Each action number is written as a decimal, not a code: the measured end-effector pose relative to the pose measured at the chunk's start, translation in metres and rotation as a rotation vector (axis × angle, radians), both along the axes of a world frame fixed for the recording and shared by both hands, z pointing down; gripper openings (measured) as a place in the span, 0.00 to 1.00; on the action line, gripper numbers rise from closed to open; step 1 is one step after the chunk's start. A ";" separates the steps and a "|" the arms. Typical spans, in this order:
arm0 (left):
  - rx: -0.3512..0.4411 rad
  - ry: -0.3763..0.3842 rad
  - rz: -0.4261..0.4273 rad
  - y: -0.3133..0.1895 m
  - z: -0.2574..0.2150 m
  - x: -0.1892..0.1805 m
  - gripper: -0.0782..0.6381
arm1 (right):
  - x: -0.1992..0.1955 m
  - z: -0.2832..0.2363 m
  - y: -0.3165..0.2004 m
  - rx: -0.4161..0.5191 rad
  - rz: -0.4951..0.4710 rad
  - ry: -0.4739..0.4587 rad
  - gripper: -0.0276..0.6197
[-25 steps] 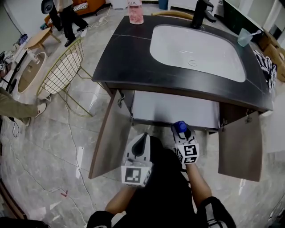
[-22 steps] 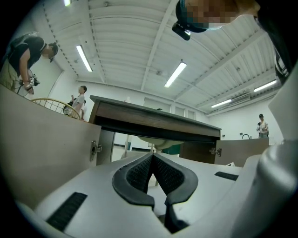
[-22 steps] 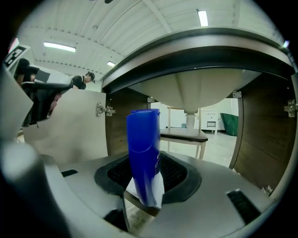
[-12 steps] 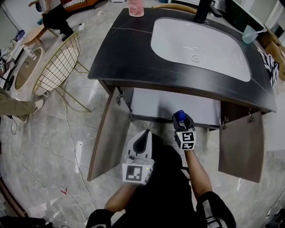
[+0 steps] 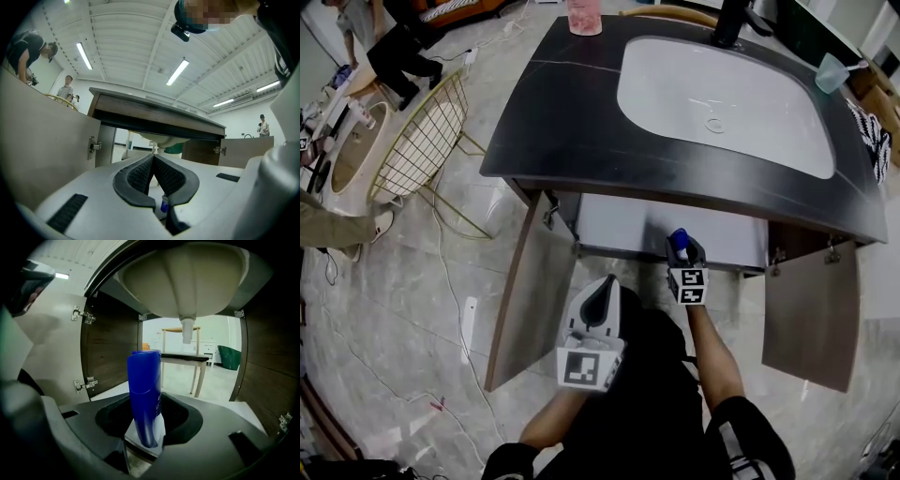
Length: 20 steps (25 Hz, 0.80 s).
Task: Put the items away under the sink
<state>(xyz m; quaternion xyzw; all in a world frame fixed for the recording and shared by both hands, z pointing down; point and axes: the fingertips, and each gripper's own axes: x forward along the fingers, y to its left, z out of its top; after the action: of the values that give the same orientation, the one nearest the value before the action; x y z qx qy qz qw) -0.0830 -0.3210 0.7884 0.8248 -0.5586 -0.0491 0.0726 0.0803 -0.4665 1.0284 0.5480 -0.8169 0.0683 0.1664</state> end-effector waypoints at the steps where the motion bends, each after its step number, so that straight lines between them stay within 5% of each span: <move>1: -0.002 -0.001 0.001 0.000 0.001 0.000 0.13 | 0.001 0.006 -0.002 -0.009 0.002 0.003 0.28; 20: -0.026 -0.017 -0.006 -0.014 0.008 -0.002 0.13 | 0.010 0.047 -0.030 -0.058 0.045 -0.015 0.28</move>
<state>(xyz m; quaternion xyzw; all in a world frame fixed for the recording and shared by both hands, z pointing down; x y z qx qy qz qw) -0.0853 -0.3346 0.7964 0.8225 -0.5622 -0.0348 0.0784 0.0907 -0.4961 1.0751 0.5606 -0.8032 0.0999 0.1747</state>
